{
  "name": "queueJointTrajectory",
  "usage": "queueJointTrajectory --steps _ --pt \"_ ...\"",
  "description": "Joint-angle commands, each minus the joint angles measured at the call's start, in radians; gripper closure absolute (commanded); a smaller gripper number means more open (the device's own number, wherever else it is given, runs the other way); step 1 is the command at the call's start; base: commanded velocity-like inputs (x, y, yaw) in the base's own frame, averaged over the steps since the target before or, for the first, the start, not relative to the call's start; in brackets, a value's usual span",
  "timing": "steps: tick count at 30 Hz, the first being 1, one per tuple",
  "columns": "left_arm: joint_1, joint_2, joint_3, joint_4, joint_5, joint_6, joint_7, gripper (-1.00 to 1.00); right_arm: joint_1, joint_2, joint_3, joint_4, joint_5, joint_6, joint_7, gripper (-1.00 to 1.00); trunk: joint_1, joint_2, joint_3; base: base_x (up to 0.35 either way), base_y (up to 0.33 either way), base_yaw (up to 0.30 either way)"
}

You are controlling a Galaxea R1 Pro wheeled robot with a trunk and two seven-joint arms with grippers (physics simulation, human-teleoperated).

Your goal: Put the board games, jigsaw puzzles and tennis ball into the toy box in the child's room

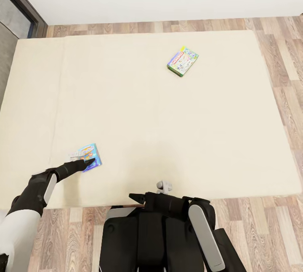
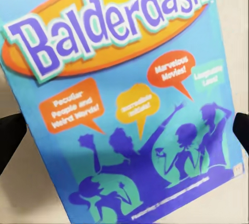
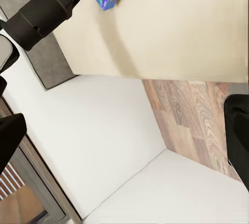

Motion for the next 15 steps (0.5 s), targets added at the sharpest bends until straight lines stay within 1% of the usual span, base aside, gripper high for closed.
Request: queueJointTrajectory --steps 1,10,15 --pt "0.000 0.000 0.003 -0.001 0.001 0.009 -0.005 -1.00 0.000 0.000 -0.001 0.000 0.010 0.004 0.010 -1.00 0.001 -0.002 -0.001 0.000 -0.148 0.000" --pt "0.000 0.000 0.003 -0.001 0.001 0.009 -0.005 -1.00 0.000 0.000 -0.001 0.000 0.010 0.003 0.010 -1.00 0.001 -0.002 -0.001 0.000 -0.043 0.000" --pt "0.000 0.000 0.003 -0.001 0.001 0.009 -0.005 -1.00 0.000 0.001 -0.001 0.000 0.010 0.003 0.010 -1.00 0.001 -0.002 -0.001 0.000 -0.216 0.000"
